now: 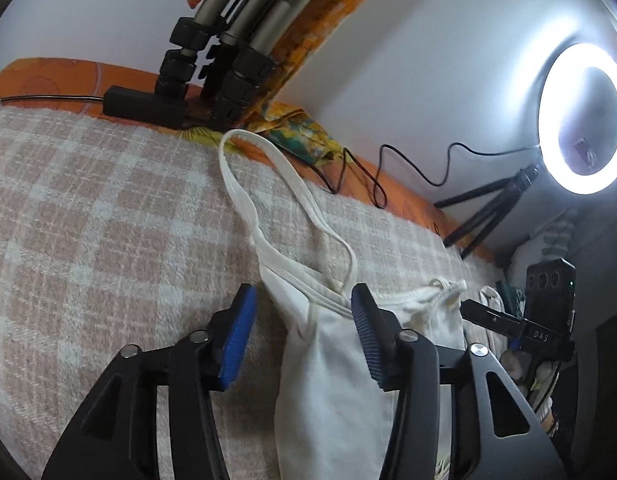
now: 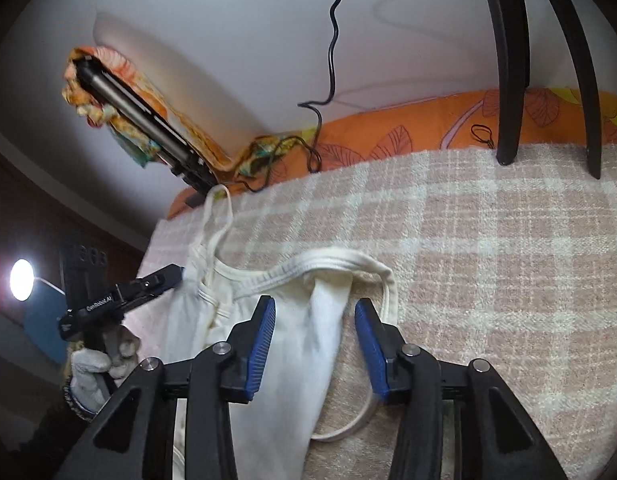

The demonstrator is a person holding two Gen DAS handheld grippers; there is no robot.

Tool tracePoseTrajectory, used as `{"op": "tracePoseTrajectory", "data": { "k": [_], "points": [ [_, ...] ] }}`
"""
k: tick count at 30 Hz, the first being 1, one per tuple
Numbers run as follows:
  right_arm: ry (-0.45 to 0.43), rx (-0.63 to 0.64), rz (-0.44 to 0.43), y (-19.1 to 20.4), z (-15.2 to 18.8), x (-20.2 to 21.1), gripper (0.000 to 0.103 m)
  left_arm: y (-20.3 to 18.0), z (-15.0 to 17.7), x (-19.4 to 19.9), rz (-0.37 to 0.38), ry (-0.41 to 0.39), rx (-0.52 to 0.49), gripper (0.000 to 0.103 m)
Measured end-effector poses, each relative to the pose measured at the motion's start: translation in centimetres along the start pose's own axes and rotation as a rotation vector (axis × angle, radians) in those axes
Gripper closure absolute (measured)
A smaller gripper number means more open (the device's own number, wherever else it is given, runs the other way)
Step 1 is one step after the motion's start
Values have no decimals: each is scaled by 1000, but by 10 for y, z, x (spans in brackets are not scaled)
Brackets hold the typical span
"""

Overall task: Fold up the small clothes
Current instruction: 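Grasp the straps with both tools and lift them toward the folded hem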

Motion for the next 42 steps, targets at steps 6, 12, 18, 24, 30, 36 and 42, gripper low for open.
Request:
{"op": "tracePoseTrajectory", "data": {
  "k": [6,12,18,24,30,36,42],
  "points": [
    [-14,-51,-32,-9,-5,-17,73,-3,-4,-13,21,2,3,89],
    [-38,-82,-83,-10,-7,-12,97,-4,-7,-10,89,-13,23,100],
    [-78,-39,-96,7,-10,8,99,-21,-5,10,123,-39,-30,100],
    [-109,28,-104,33,-7,35,99,-42,7,43,136,-71,-88,100],
    [-131,89,-100,58,9,65,99,-56,23,74,138,-100,-121,100],
    [-130,138,-83,82,44,91,99,-65,56,102,139,-103,-142,100],
    [-117,161,-61,95,99,109,99,-72,110,126,112,-88,-207,100]
  ]
}}
Point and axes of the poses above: each gripper's, at about its wrist camera, not at the fingertips, and x roughly against the way its jaws point, y to its left, z to its underside, the point moved 1 cm from there along -x, roughly the way its jaws point, and after that the axes turned 3 degrees about x, right-handed, at the moved point
